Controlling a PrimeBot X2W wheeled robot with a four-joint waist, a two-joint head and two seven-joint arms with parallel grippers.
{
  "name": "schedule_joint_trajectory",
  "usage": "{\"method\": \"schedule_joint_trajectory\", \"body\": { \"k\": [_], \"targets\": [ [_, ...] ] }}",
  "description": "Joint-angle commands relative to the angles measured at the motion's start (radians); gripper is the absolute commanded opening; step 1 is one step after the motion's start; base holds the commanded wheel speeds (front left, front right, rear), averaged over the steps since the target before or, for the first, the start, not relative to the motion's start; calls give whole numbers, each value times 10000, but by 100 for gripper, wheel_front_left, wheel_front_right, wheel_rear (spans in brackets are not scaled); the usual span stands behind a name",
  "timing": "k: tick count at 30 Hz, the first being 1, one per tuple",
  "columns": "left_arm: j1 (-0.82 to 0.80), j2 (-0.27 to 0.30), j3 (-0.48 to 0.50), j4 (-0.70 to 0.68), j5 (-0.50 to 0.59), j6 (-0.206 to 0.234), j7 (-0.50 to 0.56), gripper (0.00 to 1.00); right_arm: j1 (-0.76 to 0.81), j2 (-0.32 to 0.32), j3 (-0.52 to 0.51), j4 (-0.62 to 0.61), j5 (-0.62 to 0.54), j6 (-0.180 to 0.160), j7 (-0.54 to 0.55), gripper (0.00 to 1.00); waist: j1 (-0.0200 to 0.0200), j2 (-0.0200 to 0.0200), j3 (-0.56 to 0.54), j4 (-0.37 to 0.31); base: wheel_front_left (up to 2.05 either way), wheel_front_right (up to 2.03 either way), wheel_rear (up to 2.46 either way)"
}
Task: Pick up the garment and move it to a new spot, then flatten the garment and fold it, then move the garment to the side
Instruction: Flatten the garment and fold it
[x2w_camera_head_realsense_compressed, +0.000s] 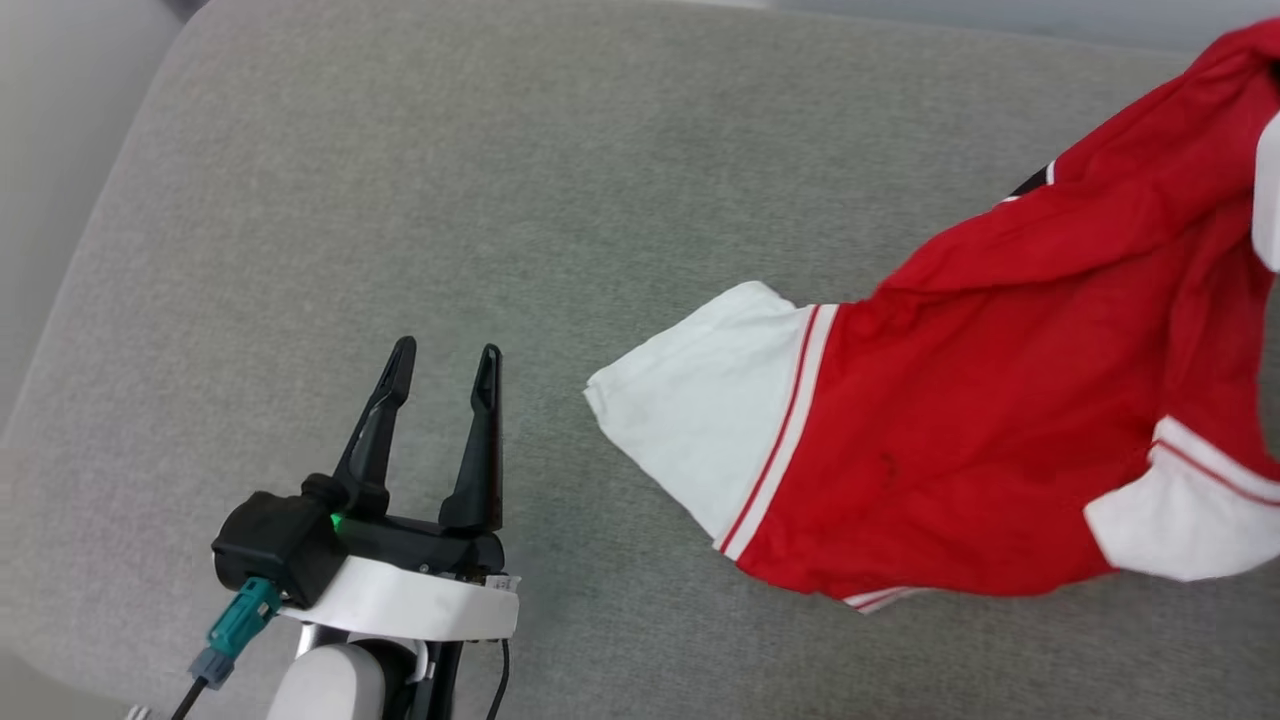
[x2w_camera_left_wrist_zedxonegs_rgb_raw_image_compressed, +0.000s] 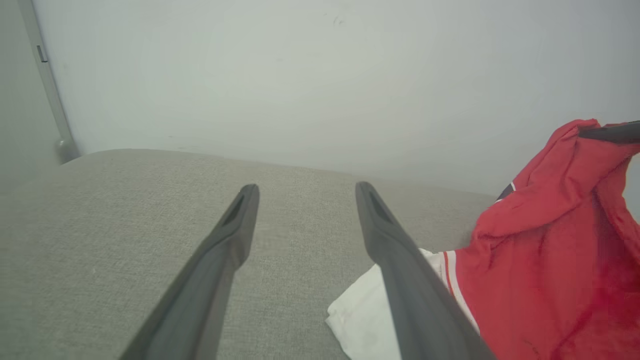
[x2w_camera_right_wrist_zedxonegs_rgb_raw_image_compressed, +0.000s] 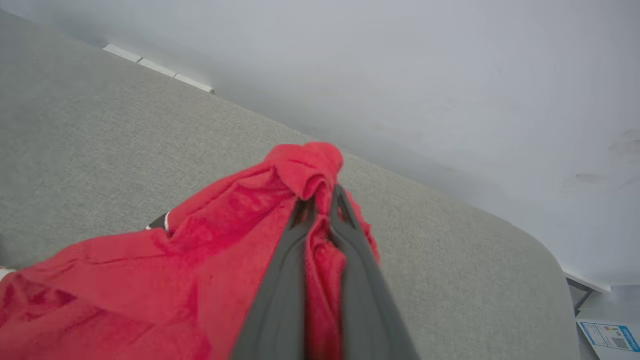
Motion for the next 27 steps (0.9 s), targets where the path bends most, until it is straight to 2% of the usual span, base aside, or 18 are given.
{"method": "schedule_joint_trajectory", "body": {
  "k": [1, 6, 7, 8, 11, 17, 22, 27],
  "targets": [
    [-136, -17, -64, 41, -29, -8, -25, 100, -385, -160, 193, 471, -139, -10, -227, 0, -1, 0, 315, 397, 0, 0, 0],
    [-208, -28, -141, 142, -104, -8, -27, 100, -1432, -509, 1226, 2761, -553, -10, -1201, 0, -1, 0, 423, 730, 0, 0, 0],
    [-227, -31, -160, 152, -122, -8, -27, 100, -1545, -518, 1493, 3187, -535, -9, -1354, 57, -1, 0, 425, 767, 0, 0, 0],
    [-232, -29, -161, 167, -153, -8, -27, 100, -1606, -487, 1672, 3658, -457, -10, -1413, 100, -1, 0, 413, 789, 0, 0, 0],
    [-193, -28, -157, 213, -199, -8, -27, 100, -1879, -524, 2283, 4586, -266, -12, -1707, 100, -1, 0, 335, 814, 0, 0, 0],
    [-34, -29, 30, 266, -104, -9, -27, 100, -1944, -165, 2734, 5798, 459, -10, -2592, 100, -1, 0, -151, 523, 0, 0, 0],
    [74, -27, 391, 218, 15, -9, -27, 100, -1955, 135, 2711, 5877, 1262, -10, -3649, 100, -1, 0, -747, 25, 0, 0, 0],
    [326, 1, 769, 184, 174, -9, -27, 100, -1408, 283, 2548, 5263, 2020, -9, -5005, 100, -1, 0, -1387, -600, 0, 0, 0]
  ]
}}
